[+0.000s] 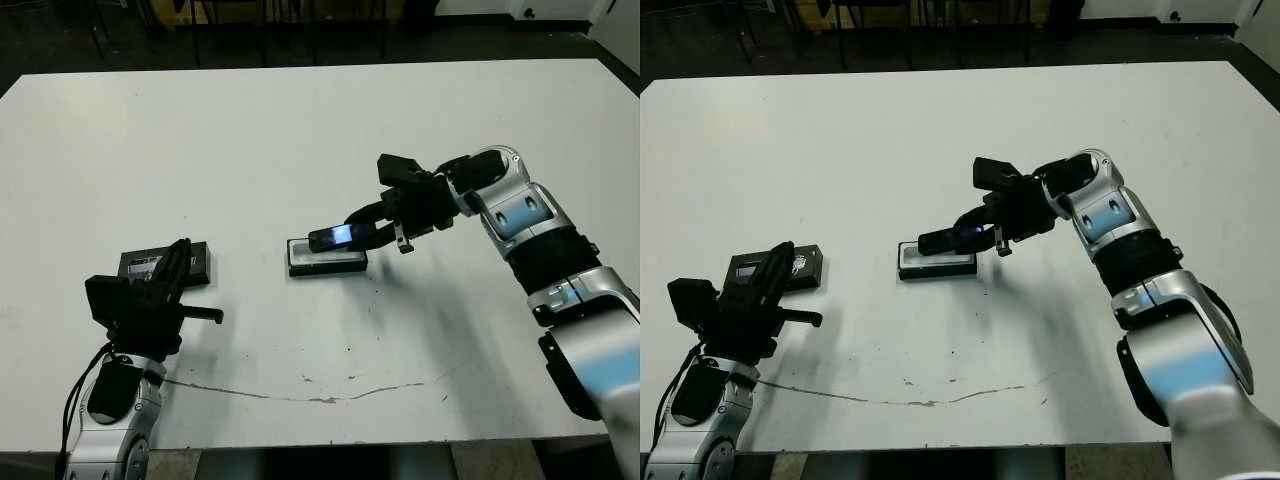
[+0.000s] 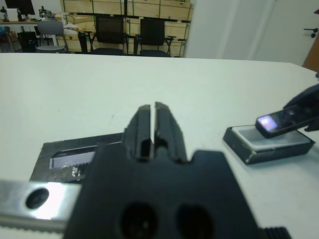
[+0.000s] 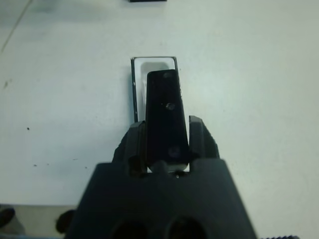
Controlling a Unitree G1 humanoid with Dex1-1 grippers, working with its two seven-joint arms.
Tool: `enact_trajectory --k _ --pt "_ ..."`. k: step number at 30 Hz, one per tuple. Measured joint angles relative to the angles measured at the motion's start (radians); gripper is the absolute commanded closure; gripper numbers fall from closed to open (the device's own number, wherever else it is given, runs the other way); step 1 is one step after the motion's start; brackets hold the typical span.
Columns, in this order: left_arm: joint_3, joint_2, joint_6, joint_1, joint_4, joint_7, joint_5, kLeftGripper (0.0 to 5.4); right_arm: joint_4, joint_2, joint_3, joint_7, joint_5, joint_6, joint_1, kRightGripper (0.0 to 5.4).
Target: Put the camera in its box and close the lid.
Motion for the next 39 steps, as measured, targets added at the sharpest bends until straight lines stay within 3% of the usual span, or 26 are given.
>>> enact_trajectory --k 20,31,39 --pt "-0.004 0.000 0.004 0.000 -0.006 0.006 0.000 5.40 0.072 0.033 0.010 0.082 -0.014 0.032 -0.050 4.67" --pt "-0.012 -0.003 0.004 0.001 -0.009 0.010 -0.001 5.40 -0.016 0.079 0.070 -0.024 -0.090 -0.001 -0.024 4.67" --pt "-0.017 -0.006 0.004 0.007 -0.015 0.023 0.009 5.40 -0.107 0.076 0.120 -0.079 -0.163 -0.011 -0.003 4.67"
